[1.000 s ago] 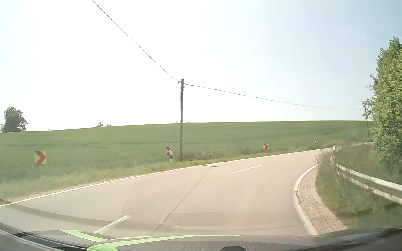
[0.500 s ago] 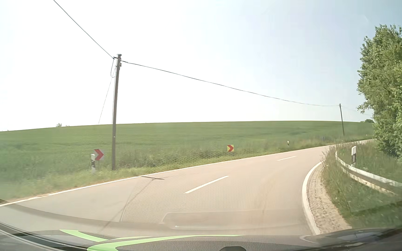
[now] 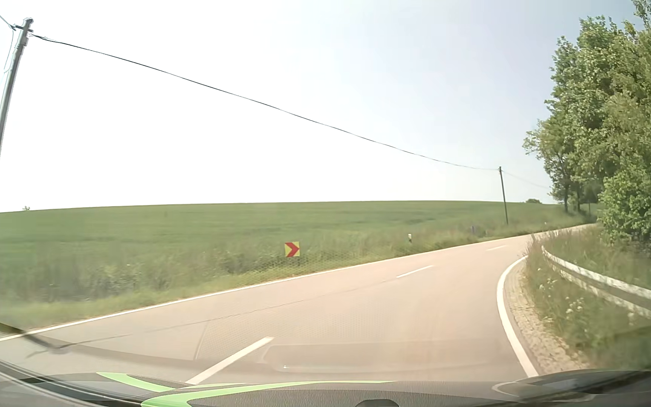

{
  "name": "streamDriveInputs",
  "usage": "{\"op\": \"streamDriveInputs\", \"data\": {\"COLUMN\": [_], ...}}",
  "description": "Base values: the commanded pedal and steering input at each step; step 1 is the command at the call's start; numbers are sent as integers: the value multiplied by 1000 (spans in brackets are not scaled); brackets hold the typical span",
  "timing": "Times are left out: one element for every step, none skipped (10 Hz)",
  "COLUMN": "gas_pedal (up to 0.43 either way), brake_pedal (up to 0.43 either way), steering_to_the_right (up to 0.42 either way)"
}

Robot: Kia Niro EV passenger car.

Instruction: Follow the waypoints while adhering to traffic rules and regulations

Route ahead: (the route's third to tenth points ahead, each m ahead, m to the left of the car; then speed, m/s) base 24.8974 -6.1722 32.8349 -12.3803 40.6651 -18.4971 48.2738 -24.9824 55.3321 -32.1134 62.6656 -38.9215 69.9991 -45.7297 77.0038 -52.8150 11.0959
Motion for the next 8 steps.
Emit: {"op": "streamDriveInputs", "data": {"gas_pedal": [228, 240, 248, 268, 299, 311, 311, 319], "brake_pedal": [0, 0, 0, 0, 0, 0, 0, 0], "steering_to_the_right": [141, 140, 140, 139, 137, 136, 135, 132]}}
